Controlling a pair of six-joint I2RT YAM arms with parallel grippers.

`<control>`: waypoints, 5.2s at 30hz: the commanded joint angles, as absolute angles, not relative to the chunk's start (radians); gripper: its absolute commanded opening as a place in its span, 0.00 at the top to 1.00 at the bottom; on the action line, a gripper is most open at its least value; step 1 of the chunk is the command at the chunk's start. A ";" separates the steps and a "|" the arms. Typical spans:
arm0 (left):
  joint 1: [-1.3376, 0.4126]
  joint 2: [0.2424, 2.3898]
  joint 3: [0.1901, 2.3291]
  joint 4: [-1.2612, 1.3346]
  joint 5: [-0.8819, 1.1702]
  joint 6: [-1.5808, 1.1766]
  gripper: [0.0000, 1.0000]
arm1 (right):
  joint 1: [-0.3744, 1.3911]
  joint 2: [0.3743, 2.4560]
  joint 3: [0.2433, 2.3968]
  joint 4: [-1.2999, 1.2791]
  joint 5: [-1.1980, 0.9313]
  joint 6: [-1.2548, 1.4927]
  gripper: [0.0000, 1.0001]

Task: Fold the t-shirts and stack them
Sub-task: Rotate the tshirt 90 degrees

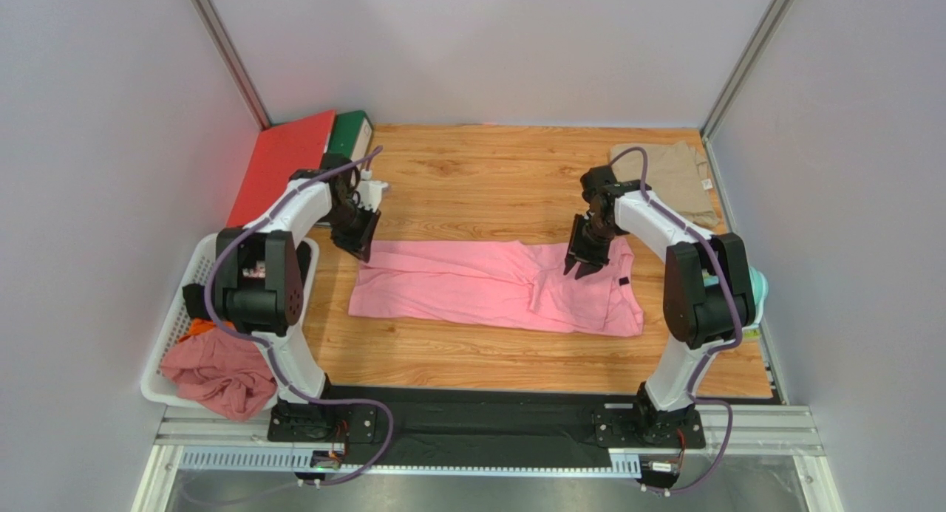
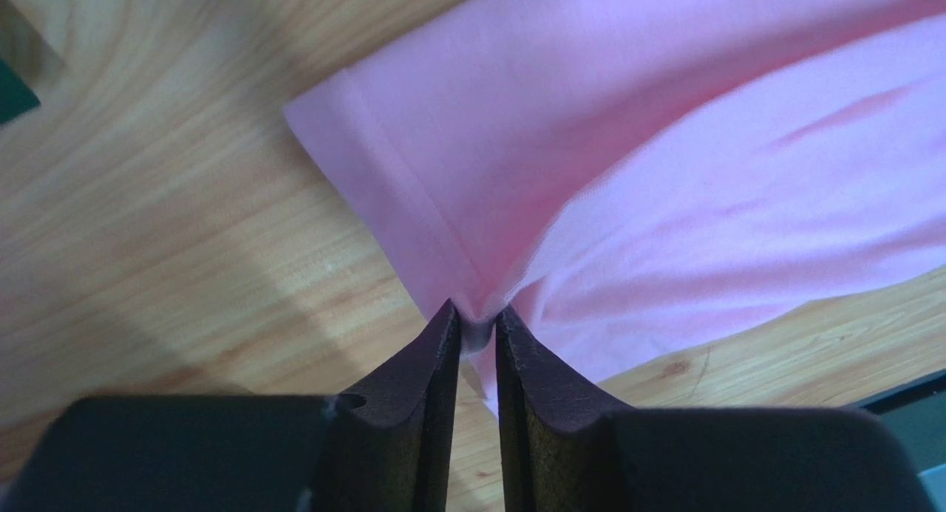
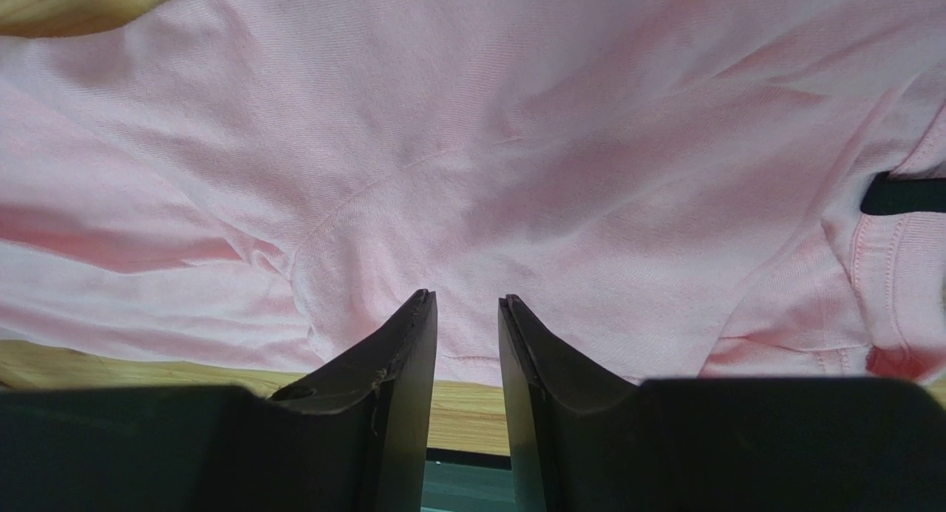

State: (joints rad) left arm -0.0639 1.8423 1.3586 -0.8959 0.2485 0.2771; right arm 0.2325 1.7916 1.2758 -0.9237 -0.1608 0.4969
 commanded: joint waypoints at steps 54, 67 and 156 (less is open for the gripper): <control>-0.129 1.945 1.298 -0.844 0.221 0.385 0.59 | 0.184 1.707 1.193 -0.948 -0.025 0.551 0.67; -0.064 1.819 1.176 -0.856 0.189 0.448 0.59 | 0.179 1.908 1.305 -0.913 -0.086 0.528 0.68; -0.425 1.778 1.160 -0.989 0.032 0.640 0.64 | 0.304 2.295 1.893 -1.045 -0.212 0.508 0.66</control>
State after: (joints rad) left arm -0.3897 1.7760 1.1343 -0.9504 0.0017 0.6132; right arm 0.3332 2.2662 1.8656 -1.0172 -0.2173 0.5220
